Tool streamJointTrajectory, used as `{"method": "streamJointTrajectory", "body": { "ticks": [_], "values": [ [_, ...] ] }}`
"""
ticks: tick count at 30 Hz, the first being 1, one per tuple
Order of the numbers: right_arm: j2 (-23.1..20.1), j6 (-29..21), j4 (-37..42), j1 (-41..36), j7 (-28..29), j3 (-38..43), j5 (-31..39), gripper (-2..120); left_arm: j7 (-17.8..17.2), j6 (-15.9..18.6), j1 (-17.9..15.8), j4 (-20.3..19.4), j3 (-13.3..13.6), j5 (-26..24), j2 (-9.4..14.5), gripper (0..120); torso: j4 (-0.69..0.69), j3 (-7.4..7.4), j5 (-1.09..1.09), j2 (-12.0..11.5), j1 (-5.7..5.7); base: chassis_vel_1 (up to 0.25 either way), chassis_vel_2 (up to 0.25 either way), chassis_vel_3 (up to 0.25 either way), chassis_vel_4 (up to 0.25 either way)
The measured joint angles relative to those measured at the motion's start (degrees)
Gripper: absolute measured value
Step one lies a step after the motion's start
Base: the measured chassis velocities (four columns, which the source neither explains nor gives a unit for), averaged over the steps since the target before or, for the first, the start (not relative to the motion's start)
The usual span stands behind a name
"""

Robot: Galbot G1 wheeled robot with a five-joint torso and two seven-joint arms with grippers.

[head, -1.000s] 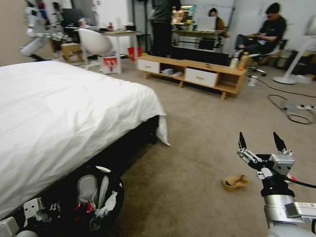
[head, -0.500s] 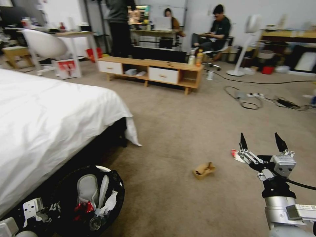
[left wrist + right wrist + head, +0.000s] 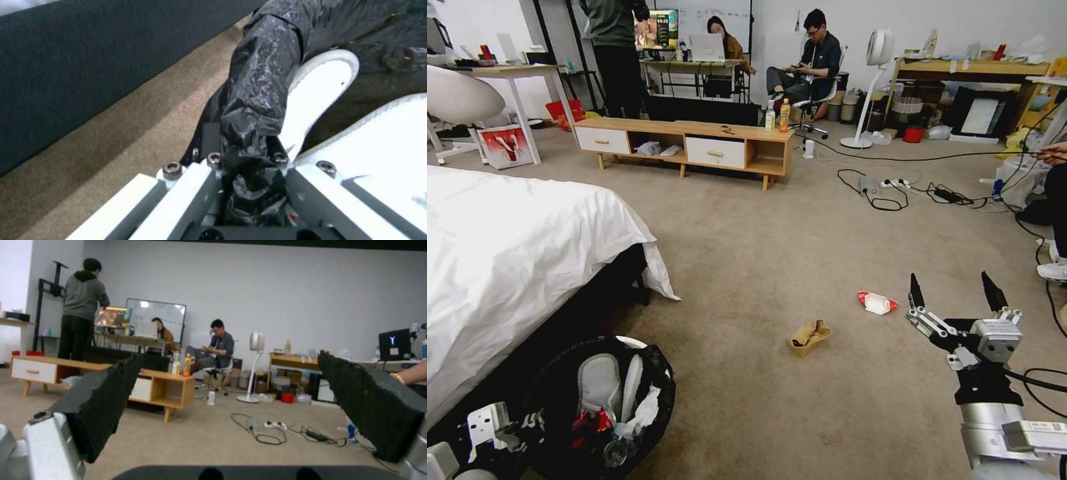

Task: Pick up the trash bin and place the garbage on the floor into it.

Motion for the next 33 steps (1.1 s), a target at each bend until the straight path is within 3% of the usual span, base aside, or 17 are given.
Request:
{"method": "streamJointTrajectory", "body": {
  "ticks": [18, 33],
  "values": [
    [0.2, 0.4, -1.0, -0.4, 0.0, -0.8, -0.3, 100, -0.1, 0.0, -0.1, 0.0, -0.3, -0.1, 0.0, 1, 0.0, 0.0, 0.0, 0.0, 0.0, -0.006, 0.005, 0.004, -0.004],
    [0.0, 0.4, -1.0, -0.3, 0.3, -0.7, -0.2, 100, 0.1, 0.0, -0.2, 0.3, 0.1, 0.3, 0.0, 1, 0.0, 0.01, 0.0, 0.0, 0.0, -0.143, 0.145, 0.144, -0.146]
  ]
}}
